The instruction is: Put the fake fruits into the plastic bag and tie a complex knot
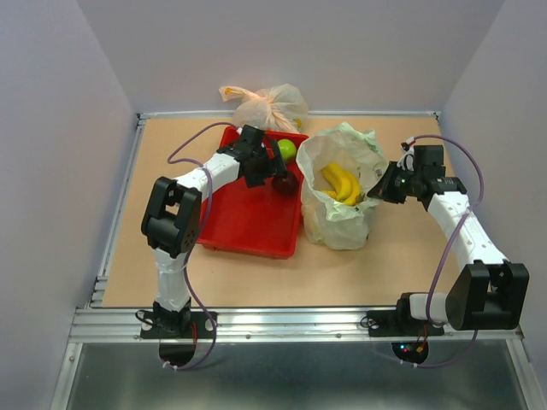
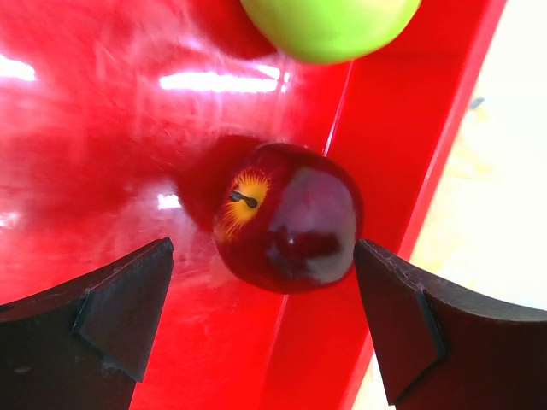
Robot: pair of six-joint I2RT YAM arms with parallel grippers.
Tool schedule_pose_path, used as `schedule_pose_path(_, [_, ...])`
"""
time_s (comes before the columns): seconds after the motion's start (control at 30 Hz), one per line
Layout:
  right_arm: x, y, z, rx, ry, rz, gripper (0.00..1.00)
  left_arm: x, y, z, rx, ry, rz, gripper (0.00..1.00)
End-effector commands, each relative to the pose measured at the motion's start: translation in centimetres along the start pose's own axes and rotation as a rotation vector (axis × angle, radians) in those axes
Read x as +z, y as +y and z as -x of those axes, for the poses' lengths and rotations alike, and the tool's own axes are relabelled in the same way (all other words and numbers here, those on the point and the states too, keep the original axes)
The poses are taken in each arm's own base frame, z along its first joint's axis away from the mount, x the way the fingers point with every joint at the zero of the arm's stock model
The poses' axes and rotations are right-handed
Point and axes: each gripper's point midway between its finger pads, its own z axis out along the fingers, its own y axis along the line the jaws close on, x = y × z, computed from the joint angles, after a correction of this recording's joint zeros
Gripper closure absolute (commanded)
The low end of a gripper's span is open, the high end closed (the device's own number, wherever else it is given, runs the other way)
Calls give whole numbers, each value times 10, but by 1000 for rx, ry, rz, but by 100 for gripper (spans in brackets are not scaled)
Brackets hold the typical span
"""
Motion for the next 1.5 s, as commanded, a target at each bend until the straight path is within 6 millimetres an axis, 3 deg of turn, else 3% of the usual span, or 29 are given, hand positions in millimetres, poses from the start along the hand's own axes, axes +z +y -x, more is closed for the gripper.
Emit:
schedule_pose_path(0.0, [-13,14,26,-51,-83,25,100,3,-21,6,-30,-6,-53,1])
schedule_pose_path(0.33, [-13,15,26,-55,-81,27,100,36,-33,-21,-5,75,-94,1])
schedule_pose_path(0.43, [-15,16,27,-59,-86,30,100,39,-29,-22,19,76,-96,11])
schedule_pose_path(0.47, [-15,16,27,-57,-86,30,100,37,-28,-18,22,69,-98,23])
schedule_pose_path(0.5, [-15,16,25,-56,-82,31,100,35,-28,-15,34,62,-102,28])
schedule_pose_path(0.6, [-15,16,24,-57,-84,31,100,18,-27,2,50,8,-110,46])
schedule_pose_path(0.7, [-18,18,24,-58,-88,36,100,-13,-36,25,91,-57,-135,46])
schedule_pose_path(0.73, [-19,18,24,-60,-89,36,100,-38,-47,37,138,-110,-166,46])
schedule_pose_path(0.83, [-21,19,24,-67,-92,37,99,-83,-68,56,221,-214,-233,46])
schedule_pose_path(0.93, [-22,18,21,-66,-86,34,100,-168,-115,73,400,-382,-438,47])
schedule_pose_path(1.0, [-22,17,20,-66,-82,34,100,-203,-138,60,548,-401,-594,48])
schedule_pose_path(1.03, [-22,18,19,-67,-82,39,99,-231,-155,57,611,-463,-691,49])
schedule_pose_path(1.1, [-21,19,19,-66,-77,44,100,-254,-173,41,710,-479,-796,52])
schedule_pose_path(1.2, [-21,20,20,-63,-75,48,100,-262,-195,16,805,-471,-854,50])
schedule_pose_path(1.3, [-21,22,24,-64,-79,53,99,-251,-213,-12,900,-451,-870,45])
schedule_pose_path(1.4, [-22,24,25,-63,-82,56,100,-225,-223,-34,962,-407,-856,41])
schedule_pose_path(1.47, [-22,24,25,-62,-83,57,100,-218,-230,-40,1021,-415,-855,35])
